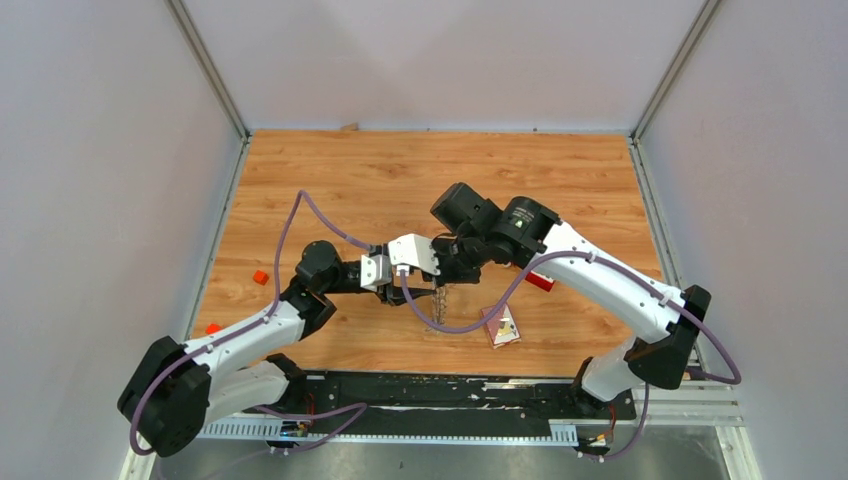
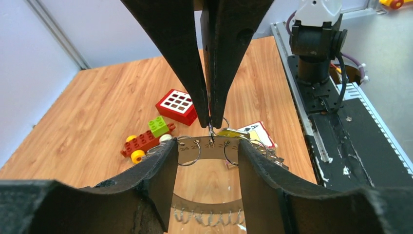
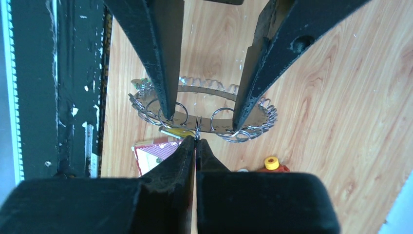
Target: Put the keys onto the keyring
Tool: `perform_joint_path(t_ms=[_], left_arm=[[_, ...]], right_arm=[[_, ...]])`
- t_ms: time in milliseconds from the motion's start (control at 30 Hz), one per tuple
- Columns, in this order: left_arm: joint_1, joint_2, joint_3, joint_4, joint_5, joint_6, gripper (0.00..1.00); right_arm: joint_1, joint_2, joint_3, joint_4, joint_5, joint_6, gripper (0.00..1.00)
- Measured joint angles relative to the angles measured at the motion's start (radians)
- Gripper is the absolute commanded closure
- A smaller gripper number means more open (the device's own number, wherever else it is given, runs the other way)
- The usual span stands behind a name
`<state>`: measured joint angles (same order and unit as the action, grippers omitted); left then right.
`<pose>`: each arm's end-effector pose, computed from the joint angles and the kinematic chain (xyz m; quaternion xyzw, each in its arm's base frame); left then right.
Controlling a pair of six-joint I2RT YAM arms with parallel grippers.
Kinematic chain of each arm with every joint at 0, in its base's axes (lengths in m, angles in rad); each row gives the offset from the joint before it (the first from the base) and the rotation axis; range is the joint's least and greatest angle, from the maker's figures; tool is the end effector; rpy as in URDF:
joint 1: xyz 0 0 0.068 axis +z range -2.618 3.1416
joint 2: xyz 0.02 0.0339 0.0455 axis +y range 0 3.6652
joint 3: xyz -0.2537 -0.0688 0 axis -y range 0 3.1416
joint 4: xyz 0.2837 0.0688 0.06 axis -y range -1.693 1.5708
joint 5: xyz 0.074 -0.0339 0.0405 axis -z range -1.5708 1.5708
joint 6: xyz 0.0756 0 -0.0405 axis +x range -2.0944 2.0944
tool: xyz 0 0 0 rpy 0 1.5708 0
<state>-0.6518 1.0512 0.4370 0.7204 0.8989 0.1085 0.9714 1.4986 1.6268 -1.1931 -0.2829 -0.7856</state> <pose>0.1874 -0.2174 0.2321 0.5235 0.4393 -0.4595 0.5673 0.1780 0.2980 0.3341 -0.7604 0.5847 0.1589 0.2340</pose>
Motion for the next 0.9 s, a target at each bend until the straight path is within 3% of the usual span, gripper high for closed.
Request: perform_joint_path(t_ms=[300, 900], left_arm=[[0.002, 0.030, -0.003, 0.058, 0.017, -0.028, 0.62], [0.003, 0.082, -0.114, 0.348, -0.035, -0.156, 0.69]], right_arm=[[0.038, 0.022, 0.037, -0.047, 0.107, -0.020, 1.00], [0.049, 0.024, 0.021, -0.013, 0.125, -0.028, 1.00]])
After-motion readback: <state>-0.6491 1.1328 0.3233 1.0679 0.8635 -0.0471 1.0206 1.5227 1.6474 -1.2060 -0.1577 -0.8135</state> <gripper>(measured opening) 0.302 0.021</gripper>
